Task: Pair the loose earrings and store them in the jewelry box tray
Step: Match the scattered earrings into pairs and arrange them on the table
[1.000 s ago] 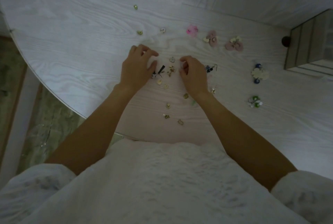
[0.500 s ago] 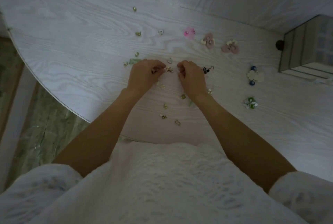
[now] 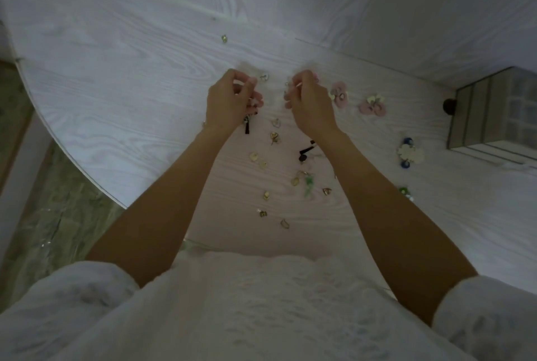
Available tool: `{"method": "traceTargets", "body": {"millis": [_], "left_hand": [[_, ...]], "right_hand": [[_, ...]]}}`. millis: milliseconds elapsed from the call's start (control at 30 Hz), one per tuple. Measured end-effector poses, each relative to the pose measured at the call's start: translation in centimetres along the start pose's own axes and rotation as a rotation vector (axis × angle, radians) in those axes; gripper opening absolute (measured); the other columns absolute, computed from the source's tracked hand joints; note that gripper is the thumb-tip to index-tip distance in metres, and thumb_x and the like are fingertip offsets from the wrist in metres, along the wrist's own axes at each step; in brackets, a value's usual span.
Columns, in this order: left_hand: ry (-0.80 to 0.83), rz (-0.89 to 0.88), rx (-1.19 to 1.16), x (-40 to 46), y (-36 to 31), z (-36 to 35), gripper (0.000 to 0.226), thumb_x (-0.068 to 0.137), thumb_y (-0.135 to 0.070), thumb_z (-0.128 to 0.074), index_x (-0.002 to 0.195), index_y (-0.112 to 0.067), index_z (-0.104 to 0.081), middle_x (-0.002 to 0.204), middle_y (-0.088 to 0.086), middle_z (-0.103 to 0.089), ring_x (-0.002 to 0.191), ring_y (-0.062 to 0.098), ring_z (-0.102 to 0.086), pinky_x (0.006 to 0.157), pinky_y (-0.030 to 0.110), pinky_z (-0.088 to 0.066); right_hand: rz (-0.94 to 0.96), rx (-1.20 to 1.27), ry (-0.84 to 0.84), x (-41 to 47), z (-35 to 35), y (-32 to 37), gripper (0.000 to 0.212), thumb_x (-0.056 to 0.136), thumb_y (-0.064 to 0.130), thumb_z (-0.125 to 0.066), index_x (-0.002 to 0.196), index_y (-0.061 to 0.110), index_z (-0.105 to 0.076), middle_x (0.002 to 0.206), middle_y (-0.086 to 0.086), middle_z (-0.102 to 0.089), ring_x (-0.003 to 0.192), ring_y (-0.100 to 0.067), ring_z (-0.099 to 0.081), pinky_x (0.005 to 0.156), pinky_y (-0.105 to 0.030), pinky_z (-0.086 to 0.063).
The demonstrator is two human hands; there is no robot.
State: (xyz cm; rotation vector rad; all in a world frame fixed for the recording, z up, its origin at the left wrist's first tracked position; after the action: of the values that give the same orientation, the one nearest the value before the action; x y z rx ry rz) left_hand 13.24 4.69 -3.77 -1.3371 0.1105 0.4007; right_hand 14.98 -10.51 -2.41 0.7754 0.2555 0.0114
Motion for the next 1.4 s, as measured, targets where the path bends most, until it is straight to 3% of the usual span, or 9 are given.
{"method": "traceTargets", "body": {"millis": [167,333,467,567,767,967,1100,1200,1400], "left_hand": [[0.021,-0.002,0.103,-0.9,2.4,0.6,0.012,0.092,-0.024,-0.055,0.095,-0.012,-0.055,0.078,0.005,-0.066,0.072,0.016,-0.067,0.069,0.027,-0.057],[-0.03,-0.03,0.24,-3.2,5.0,3.1,0.021,0.084,-0.01,-0.063,0.104,-0.012,-0.059,0.09,-0.005,-0.062,0.079,-0.004,-0.057,0.071,0.0,-0.042],[-0.067,-0.028,0.271,-4.8,6.1,4.7,0.033,0.077,0.005,-0.057,0.105,-0.011,-0.057,0.092,-0.003,-0.064,0.081,0.001,-0.06,0.074,0.008,-0.045],[-0.166,-0.076,0.392,-5.9,6.6,5.5,0.024,0.082,-0.001,-0.058,0.103,-0.012,-0.059,0.093,-0.002,-0.066,0.082,0.007,-0.059,0.067,0.009,-0.041],[-0.169,-0.099,0.642,-6.7,6.6,6.3,0.023,0.084,-0.015,-0.061,0.107,-0.015,-0.058,0.094,0.004,-0.068,0.084,0.019,-0.062,0.073,0.023,-0.039],[-0.083,0.031,0.243,-6.5,5.9,6.5,0.032,0.074,-0.014,-0.075,0.101,-0.018,-0.058,0.084,-0.008,-0.061,0.068,-0.007,-0.059,0.067,0.003,-0.043],[-0.073,0.028,0.101,-6.1,5.4,5.6,0.028,0.073,-0.015,-0.074,0.095,-0.024,-0.058,0.083,-0.005,-0.065,0.082,0.006,-0.065,0.08,0.021,-0.051],[-0.092,-0.027,0.008,-6.2,4.2,5.1,0.024,0.076,-0.009,-0.072,0.094,-0.018,-0.058,0.08,-0.007,-0.064,0.079,-0.004,-0.062,0.078,0.015,-0.05],[-0.101,0.008,-0.27,-6.2,2.4,4.9,0.024,0.08,-0.001,-0.067,0.098,-0.012,-0.057,0.091,0.004,-0.065,0.08,0.004,-0.067,0.077,0.02,-0.053]], "right_hand": [[0.006,-0.024,0.066,-0.4,-1.5,-0.7,0.012,0.093,0.02,-0.051,0.1,0.01,-0.055,0.093,-0.004,-0.067,0.08,-0.019,-0.063,0.074,-0.036,-0.052],[0.04,-0.085,0.105,-2.1,-3.3,-1.8,0.022,0.093,0.023,-0.052,0.112,0.014,-0.059,0.099,-0.005,-0.069,0.085,-0.019,-0.064,0.074,-0.029,-0.05],[0.125,-0.198,0.077,-2.9,-4.2,-2.0,0.022,0.094,0.026,-0.051,0.105,0.013,-0.064,0.097,-0.005,-0.069,0.088,-0.021,-0.062,0.072,-0.029,-0.047],[0.21,-0.281,0.069,-3.4,-4.7,-1.7,0.017,0.091,0.022,-0.054,0.102,0.013,-0.064,0.096,-0.005,-0.067,0.09,-0.022,-0.058,0.068,-0.027,-0.041],[0.297,-0.429,0.026,-3.9,-5.1,-1.1,0.013,0.088,0.015,-0.053,0.098,0.012,-0.061,0.095,-0.006,-0.063,0.089,-0.024,-0.052,0.062,-0.027,-0.033],[0.309,-0.442,0.018,-4.1,-5.2,-0.8,0.014,0.085,0.013,-0.058,0.097,0.01,-0.061,0.1,-0.009,-0.059,0.093,-0.026,-0.051,0.068,-0.026,-0.033],[0.297,-0.438,0.01,-4.3,-5.5,-1.0,0.013,0.084,0.013,-0.058,0.096,0.01,-0.06,0.096,-0.01,-0.06,0.089,-0.027,-0.052,0.067,-0.027,-0.033],[0.285,-0.427,0.006,-4.3,-5.6,-1.0,0.013,0.083,0.013,-0.06,0.096,0.01,-0.06,0.096,-0.01,-0.059,0.088,-0.026,-0.052,0.065,-0.026,-0.033],[0.291,-0.432,0.005,-4.1,-5.5,-1.1,0.013,0.083,0.013,-0.06,0.096,0.01,-0.059,0.097,-0.009,-0.059,0.088,-0.026,-0.052,0.064,-0.026,-0.033]]}}
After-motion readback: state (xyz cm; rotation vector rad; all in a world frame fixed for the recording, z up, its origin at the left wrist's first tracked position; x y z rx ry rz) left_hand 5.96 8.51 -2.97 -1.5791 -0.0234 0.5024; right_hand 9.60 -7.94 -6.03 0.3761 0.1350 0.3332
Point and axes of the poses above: each hand's wrist, its own x-axis towards the middle knuckle, its own z-axis out of the back of the hand, y = z × x, the point moved 3 cm from there along x, towards the middle knuckle
